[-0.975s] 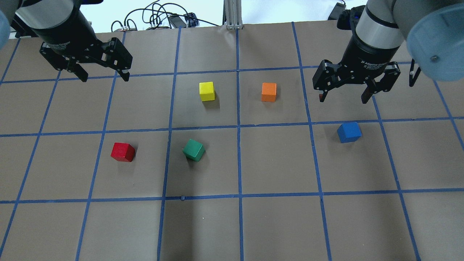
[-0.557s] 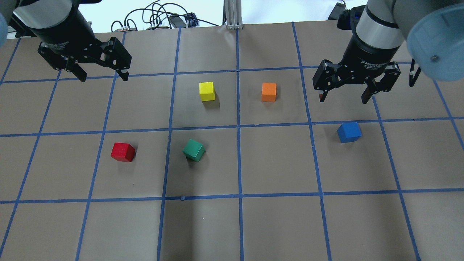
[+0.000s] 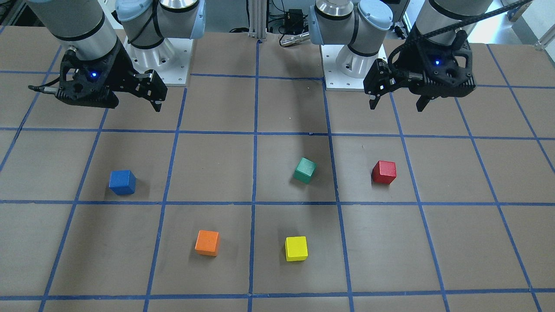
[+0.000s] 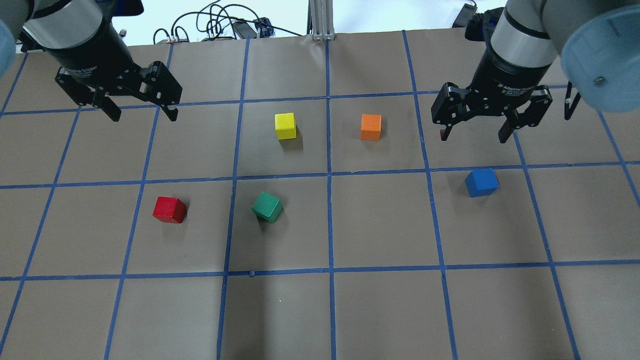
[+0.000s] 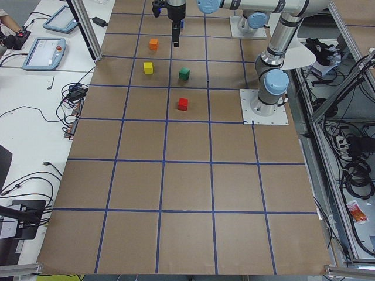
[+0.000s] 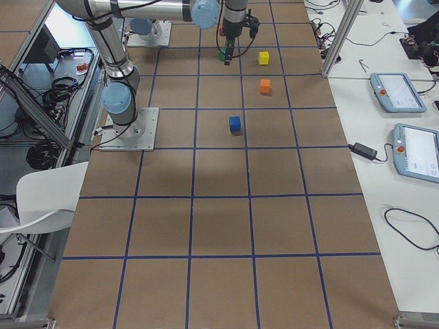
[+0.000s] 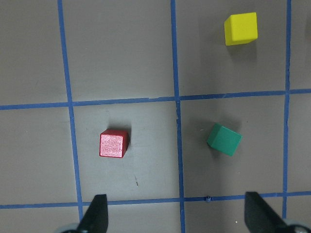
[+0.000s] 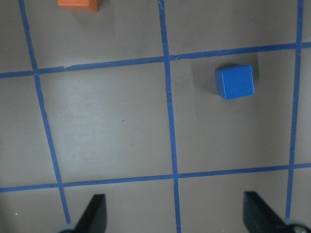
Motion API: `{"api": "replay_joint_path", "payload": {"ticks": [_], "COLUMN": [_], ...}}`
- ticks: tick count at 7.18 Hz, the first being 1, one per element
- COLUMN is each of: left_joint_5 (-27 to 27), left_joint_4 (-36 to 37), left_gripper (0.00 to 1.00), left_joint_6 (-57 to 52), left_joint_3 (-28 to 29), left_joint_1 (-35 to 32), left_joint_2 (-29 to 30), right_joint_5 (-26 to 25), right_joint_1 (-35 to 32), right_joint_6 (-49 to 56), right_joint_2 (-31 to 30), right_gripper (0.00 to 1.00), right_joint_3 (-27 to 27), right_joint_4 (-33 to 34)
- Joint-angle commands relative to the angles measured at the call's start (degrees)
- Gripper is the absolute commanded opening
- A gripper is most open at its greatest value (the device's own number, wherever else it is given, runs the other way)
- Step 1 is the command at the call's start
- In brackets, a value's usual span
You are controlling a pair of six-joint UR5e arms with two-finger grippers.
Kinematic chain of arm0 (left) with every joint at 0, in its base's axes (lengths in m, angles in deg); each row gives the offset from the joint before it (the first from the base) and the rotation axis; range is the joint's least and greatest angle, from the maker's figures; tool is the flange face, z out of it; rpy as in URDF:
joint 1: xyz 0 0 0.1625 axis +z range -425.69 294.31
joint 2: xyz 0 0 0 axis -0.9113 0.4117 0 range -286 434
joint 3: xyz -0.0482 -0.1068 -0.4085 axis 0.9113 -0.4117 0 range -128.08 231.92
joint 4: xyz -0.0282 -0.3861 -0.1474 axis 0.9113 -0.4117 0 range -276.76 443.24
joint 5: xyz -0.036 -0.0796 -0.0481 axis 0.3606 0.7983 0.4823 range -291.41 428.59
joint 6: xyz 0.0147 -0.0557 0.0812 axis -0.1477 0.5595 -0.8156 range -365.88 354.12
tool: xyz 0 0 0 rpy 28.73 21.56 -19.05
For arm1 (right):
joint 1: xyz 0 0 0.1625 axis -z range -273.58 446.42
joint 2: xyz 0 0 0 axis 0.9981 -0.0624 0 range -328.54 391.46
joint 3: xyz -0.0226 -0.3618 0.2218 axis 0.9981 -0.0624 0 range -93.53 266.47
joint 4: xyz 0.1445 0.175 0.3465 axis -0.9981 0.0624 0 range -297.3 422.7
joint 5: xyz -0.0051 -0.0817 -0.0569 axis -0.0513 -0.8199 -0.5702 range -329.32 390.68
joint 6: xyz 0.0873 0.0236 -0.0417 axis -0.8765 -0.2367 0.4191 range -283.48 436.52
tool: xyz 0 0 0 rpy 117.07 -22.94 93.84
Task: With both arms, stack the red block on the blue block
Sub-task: 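Lower the left gripper onto the red cube and close it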
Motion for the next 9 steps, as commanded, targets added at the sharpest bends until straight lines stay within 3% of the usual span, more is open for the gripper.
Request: {"api": "replay_joint_path", "payload": {"ticks": [1,2,5,9], "left_joint_5": [0.4,0.2,-0.3,-0.3], "left_joint_4": [0.9,3.1,24.7,39.4], "left_gripper": [1.00,1.00,1.00,1.00], "left_joint_6": [-1.9,-5.1,-11.4,-17.7], "left_joint_3": [-3.9,-8.0,-23.7,-34.9], "left_joint_1": [3.2,5.6,9.9,13.5], "left_joint_2": [1.9,3.3,5.9,10.1], "right_joint_5": [0.0,0.0,0.0,0.0], "right_joint_1": [0.0,0.0,0.0,0.0], "right_joint_6": [-0.1,-0.1,0.0,-0.1], "right_joint_2": [0.0,0.0,0.0,0.0], "right_gripper": [1.00,1.00,1.00,1.00], "right_joint_3": [0.0,0.0,0.1,0.8], "right_joint_4": [0.0,0.0,0.0,0.0]}}
